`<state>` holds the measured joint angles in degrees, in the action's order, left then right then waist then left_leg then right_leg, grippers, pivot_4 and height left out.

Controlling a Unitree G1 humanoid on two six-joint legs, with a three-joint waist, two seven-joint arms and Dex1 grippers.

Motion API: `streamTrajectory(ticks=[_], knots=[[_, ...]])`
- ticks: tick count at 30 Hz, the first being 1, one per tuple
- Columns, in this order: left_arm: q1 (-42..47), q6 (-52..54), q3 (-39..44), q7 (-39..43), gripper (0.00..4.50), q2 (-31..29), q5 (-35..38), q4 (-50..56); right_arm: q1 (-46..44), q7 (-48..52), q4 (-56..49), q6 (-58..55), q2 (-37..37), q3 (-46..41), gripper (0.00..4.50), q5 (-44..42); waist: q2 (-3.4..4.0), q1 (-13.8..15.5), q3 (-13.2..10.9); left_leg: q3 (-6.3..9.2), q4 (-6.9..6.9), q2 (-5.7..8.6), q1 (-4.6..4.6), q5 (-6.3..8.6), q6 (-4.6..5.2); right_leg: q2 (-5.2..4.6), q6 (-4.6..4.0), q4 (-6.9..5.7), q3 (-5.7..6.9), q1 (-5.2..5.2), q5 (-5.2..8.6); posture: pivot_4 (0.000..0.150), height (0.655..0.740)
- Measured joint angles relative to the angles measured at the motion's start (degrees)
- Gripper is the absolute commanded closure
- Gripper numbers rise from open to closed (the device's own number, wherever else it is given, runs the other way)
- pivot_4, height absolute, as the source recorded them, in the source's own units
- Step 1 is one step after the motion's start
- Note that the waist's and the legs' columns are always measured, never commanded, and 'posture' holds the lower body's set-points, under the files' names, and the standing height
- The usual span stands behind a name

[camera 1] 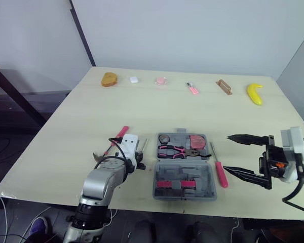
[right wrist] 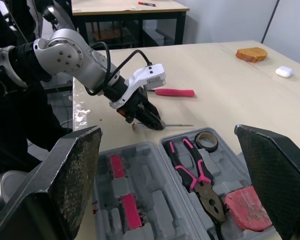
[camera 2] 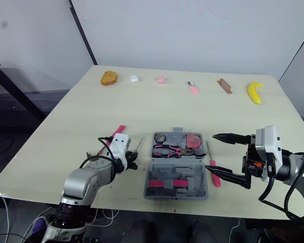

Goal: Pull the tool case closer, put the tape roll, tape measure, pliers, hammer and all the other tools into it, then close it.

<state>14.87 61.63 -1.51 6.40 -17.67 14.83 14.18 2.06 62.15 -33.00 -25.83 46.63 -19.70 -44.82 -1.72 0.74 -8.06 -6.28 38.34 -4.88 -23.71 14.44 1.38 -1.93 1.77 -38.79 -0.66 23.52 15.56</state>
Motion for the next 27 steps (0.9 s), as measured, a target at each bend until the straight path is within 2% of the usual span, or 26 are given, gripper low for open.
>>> streamTrajectory(ticks=[7,11,15,16,19,23,27], knots=[[-2.78,-5.31,1.28,2.7,4.43,-0.07,0.01,-0.27,1.18,0.45,0.36,1.15,-0.05,0.89,0.0,0.86,0.02,-0.06,0.01,0.01,0.0,0.0,0.02,0.0,0.0,0.0,0.0,-0.01,0.0,-0.01,0.0,0.15,0.74],[-5.74,-9.83,2.78,9.66,4.43,-2.64,2.94,1.7,1.23,0.31,0.43,1.09,-0.05,1.3,0.0,0.8,-0.01,-0.09,-0.01,0.04,0.0,-0.03,-0.01,0.0,0.0,0.01,-0.01,-0.01,0.05,0.0,0.0,0.15,0.74],[-5.46,-12.8,3.53,26.72,4.43,-15.3,9.44,6.31,-0.15,0.41,1.42,1.17,-0.08,1.84,0.0,0.78,0.0,-0.07,-0.06,0.07,0.01,-0.07,0.0,0.0,-0.01,0.02,-0.04,-0.01,0.13,0.0,0.02,0.15,0.74],[-3.6,-13.37,3.0,34.51,4.43,-20.6,11.83,7.02,-0.45,1.01,2.62,1.29,-0.15,2.09,0.0,0.8,0.04,0.06,-0.05,0.04,0.02,-0.03,0.0,0.0,-0.01,-0.03,-0.04,-0.03,0.13,-0.01,0.02,0.15,0.74],[0.25,-14.86,-0.5,44.91,4.43,-26.37,12.91,6.49,-0.76,1.55,3.59,2.01,-0.04,2.22,0.0,1.52,0.07,0.16,-0.09,0.04,0.02,0.05,-0.05,0.0,0.0,-0.07,-0.01,0.07,0.12,-0.01,0.02,0.15,0.74],[7.2,-17.04,-7.97,53.55,4.43,-29.6,11.43,3.39,-0.35,1.45,4.29,2.42,0.22,2.43,0.0,2.94,0.07,0.18,-0.1,0.02,0.02,0.06,-0.07,0.0,0.0,-0.04,0.0,0.09,0.12,-0.01,0.02,0.15,0.74],[18.3,-16.98,-18.48,57.51,4.43,-28.16,5.76,-1.23,2.61,-0.09,2.73,2.39,0.28,0.53,0.0,3.1,0.06,0.18,-0.11,0.0,0.04,0.1,-0.11,0.0,0.01,0.06,0.05,0.06,0.02,-0.02,0.04,0.15,0.74]])
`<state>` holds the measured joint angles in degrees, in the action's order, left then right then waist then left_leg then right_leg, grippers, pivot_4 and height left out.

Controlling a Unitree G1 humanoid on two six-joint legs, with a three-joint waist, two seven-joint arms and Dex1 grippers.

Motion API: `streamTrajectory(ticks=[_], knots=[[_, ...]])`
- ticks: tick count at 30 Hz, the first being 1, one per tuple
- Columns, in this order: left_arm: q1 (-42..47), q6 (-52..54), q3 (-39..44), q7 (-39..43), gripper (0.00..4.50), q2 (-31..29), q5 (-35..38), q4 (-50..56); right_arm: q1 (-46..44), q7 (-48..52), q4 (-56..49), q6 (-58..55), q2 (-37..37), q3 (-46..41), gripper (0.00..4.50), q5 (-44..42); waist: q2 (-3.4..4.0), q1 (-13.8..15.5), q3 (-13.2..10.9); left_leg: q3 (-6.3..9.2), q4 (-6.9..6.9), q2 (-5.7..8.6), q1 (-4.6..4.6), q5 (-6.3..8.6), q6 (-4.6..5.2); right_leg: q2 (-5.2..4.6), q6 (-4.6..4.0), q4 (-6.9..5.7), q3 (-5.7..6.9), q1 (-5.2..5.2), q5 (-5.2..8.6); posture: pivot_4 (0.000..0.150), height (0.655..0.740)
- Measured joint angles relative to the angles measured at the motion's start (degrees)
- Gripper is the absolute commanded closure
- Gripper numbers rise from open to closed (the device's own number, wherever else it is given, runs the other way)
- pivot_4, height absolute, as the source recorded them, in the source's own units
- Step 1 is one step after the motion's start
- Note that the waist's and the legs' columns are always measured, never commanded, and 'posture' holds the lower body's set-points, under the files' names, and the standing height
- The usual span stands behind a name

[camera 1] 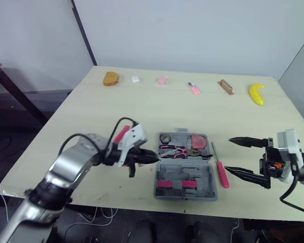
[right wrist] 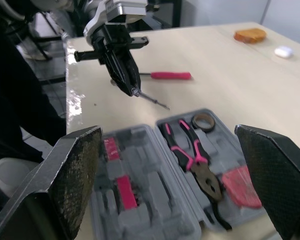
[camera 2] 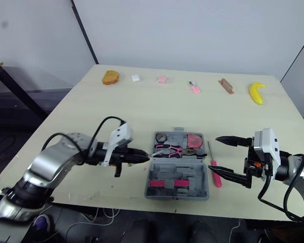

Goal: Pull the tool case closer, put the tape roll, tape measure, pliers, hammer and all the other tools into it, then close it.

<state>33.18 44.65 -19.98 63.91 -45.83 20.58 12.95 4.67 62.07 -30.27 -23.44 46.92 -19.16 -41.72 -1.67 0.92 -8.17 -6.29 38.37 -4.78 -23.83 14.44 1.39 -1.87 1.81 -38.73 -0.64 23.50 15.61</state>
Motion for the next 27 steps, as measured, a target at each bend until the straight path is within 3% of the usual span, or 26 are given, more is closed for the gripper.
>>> streamTrajectory(ticks=[9,16,27], knots=[[10.83,2.92,-14.25,0.78,4.43,8.51,-9.88,-10.13,8.41,-4.83,-7.62,-1.81,0.04,-6.8,0.0,-0.81,-0.01,-0.08,-0.03,0.3,0.03,0.01,-0.01,0.0,0.0,0.15,0.03,-0.05,-0.13,0.01,0.02,0.15,0.74],[14.27,2.79,-18.0,1.89,4.43,12.38,-13.96,-15.02,15.34,-2.12,-8.12,-3.46,3.12,-13.04,0.0,-0.99,-0.01,-0.16,-0.04,0.31,0.04,0.05,0.0,0.0,0.0,0.19,0.04,-0.05,-0.26,0.01,0.02,0.15,0.74],[14.96,1.54,-20.66,5.15,4.43,13.94,-17.24,-17.23,16.31,2.25,-5.63,-3.63,5.35,-17.38,0.0,-1.0,-0.02,-0.1,-0.04,0.36,0.05,0.06,-0.01,0.0,0.01,0.19,0.04,-0.06,-0.25,0.0,0.02,0.15,0.74]])
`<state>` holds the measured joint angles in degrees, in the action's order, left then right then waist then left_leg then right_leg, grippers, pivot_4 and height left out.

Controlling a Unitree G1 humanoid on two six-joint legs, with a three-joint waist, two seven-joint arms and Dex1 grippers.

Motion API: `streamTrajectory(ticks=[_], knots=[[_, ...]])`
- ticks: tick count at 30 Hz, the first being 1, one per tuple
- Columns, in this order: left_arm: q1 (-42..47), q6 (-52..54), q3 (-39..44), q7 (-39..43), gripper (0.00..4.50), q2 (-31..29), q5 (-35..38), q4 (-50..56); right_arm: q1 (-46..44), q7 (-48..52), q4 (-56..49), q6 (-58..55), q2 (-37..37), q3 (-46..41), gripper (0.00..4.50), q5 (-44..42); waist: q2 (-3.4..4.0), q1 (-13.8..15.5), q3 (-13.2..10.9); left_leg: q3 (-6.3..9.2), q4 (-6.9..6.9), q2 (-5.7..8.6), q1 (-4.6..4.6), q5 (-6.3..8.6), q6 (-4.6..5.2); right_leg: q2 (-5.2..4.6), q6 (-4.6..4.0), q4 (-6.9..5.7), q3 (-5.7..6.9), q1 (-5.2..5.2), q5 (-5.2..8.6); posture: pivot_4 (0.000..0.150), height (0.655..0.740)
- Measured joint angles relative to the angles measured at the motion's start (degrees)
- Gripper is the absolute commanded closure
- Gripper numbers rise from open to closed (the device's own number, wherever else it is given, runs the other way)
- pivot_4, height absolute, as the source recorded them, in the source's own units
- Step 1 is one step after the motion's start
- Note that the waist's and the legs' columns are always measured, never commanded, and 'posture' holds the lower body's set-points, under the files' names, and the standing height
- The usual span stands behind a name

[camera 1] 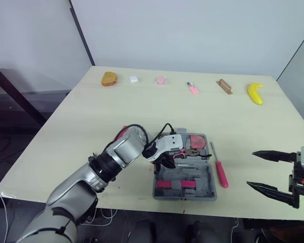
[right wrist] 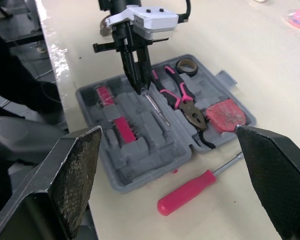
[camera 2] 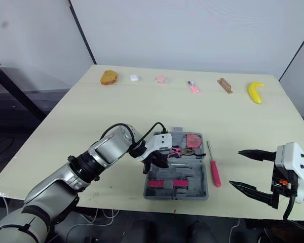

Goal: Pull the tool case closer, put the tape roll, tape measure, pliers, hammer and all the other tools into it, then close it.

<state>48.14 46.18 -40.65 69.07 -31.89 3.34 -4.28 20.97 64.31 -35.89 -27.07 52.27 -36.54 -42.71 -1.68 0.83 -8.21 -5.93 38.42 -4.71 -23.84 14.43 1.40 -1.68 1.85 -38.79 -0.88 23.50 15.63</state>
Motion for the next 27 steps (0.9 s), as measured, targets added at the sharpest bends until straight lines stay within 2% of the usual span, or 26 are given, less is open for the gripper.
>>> streamTrajectory(ticks=[16,27], knots=[[0.0,-3.64,-0.52,0.71,4.43,3.19,-5.43,-3.36,0.43,-0.8,-0.29,-0.1,-0.23,-0.27,0.0,0.01,0.0,-0.02,0.0,0.03,0.01,0.01,0.0,0.0,0.0,0.0,0.0,-0.02,0.01,-0.01,0.0,0.15,0.74],[1.26,-10.91,-1.29,3.24,4.43,3.54,-8.81,-6.6,0.54,-0.96,-0.3,-0.06,-0.62,-0.27,0.0,0.03,0.0,0.0,0.0,0.03,0.04,0.01,0.0,0.0,0.0,0.0,0.0,-0.05,0.01,-0.01,0.0,0.15,0.74]])
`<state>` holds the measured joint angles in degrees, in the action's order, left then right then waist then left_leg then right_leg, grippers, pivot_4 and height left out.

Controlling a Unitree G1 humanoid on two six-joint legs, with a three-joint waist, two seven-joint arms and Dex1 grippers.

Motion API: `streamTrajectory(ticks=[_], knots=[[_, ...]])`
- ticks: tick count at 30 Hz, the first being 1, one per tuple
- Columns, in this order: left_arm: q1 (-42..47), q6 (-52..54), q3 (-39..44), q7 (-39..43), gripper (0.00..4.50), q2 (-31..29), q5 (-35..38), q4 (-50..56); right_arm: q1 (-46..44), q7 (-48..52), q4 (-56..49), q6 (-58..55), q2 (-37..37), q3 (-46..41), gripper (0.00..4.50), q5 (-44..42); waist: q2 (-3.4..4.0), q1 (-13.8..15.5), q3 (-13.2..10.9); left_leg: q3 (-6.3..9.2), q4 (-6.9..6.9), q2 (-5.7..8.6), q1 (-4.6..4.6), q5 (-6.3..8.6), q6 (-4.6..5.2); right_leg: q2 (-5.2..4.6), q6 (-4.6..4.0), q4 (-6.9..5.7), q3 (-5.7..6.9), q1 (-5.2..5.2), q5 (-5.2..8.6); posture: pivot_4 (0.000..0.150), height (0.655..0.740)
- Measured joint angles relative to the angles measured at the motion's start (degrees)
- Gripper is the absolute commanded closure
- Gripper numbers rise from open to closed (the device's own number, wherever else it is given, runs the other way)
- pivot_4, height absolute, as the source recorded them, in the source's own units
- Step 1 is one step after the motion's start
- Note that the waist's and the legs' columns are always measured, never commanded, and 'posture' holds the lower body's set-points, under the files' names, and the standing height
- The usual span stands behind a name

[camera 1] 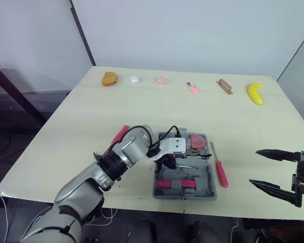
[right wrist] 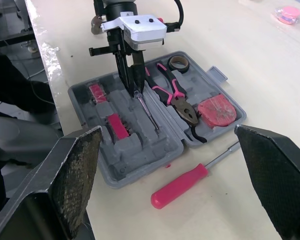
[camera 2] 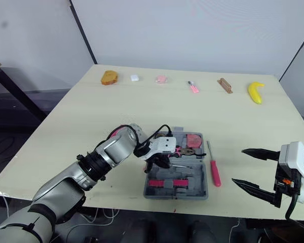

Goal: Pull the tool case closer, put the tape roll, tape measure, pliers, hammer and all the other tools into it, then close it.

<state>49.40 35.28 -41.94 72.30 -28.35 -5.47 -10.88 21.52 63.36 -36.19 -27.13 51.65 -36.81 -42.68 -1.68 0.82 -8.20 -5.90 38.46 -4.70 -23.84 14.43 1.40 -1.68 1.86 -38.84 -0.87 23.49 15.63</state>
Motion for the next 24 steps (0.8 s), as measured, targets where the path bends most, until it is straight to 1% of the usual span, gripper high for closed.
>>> streamTrajectory(ticks=[5,12,13,14,17,24], knots=[[0.24,-3.38,-0.27,0.27,4.43,0.26,-1.78,-0.89,0.24,-0.07,-0.04,0.08,-0.32,0.0,0.0,0.04,0.01,0.02,0.0,0.05,0.01,0.05,0.0,0.0,0.0,0.01,0.0,-0.01,-0.05,-0.03,0.0,0.15,0.74],[0.24,-4.72,-0.23,0.85,4.43,0.5,-3.49,-0.95,0.49,-0.31,-0.23,0.32,-0.68,0.1,0.0,0.34,0.01,0.0,0.01,0.07,0.02,0.06,0.0,0.0,0.01,0.01,0.0,-0.02,-0.04,-0.04,0.0,0.15,0.74],[0.24,-4.77,-0.22,1.02,3.4,0.51,-3.63,-0.98,0.49,-0.33,-0.32,0.34,-0.69,0.12,0.0,0.42,0.01,0.0,0.01,0.07,0.02,0.06,0.0,0.0,0.01,0.01,0.0,-0.02,-0.04,-0.04,0.0,0.15,0.74],[0.24,-4.86,-0.26,1.46,3.1,0.53,-3.68,-0.99,0.49,-0.34,-0.38,0.36,-0.7,0.12,0.0,0.47,0.01,0.0,0.01,0.07,0.02,0.06,0.0,0.0,0.0,0.01,0.0,-0.02,-0.04,-0.04,0.0,0.15,0.74],[0.23,-5.57,-0.31,1.89,1.73,0.75,-3.92,-1.04,0.44,-0.36,-0.43,0.48,-0.83,0.13,0.0,0.53,0.02,0.07,0.01,0.14,0.05,0.11,0.0,-0.01,0.01,0.01,0.01,-0.03,-0.06,-0.07,0.0,0.15,0.74],[-0.11,-8.8,0.82,0.66,1.73,0.9,-4.83,-1.92,0.5,-0.62,-0.87,0.85,-1.45,0.65,0.0,0.76,0.02,0.02,0.01,0.19,0.1,0.13,-0.01,-0.01,0.01,0.01,0.01,-0.04,-0.06,-0.1,0.0,0.15,0.74]])
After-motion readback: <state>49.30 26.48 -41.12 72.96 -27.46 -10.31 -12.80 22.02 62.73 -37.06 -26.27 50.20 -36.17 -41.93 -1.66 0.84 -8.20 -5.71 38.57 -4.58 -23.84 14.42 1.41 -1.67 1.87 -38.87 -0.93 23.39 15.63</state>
